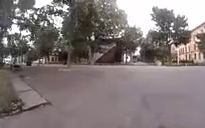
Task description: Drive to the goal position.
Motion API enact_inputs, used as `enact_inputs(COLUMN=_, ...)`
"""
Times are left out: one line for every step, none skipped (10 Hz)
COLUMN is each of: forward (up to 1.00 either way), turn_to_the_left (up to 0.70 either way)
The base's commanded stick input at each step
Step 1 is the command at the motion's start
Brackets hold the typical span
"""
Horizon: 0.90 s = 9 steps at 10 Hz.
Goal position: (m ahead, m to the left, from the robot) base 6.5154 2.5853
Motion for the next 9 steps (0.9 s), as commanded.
enact_inputs(forward=0.70, turn_to_the_left=0.35)
enact_inputs(forward=0.70, turn_to_the_left=0.35)
enact_inputs(forward=0.70, turn_to_the_left=0.35)
enact_inputs(forward=0.70, turn_to_the_left=0.35)
enact_inputs(forward=0.70, turn_to_the_left=0.35)
enact_inputs(forward=0.70, turn_to_the_left=0.35)
enact_inputs(forward=0.70, turn_to_the_left=0.35)
enact_inputs(forward=0.70, turn_to_the_left=0.35)
enact_inputs(forward=0.70, turn_to_the_left=0.10)
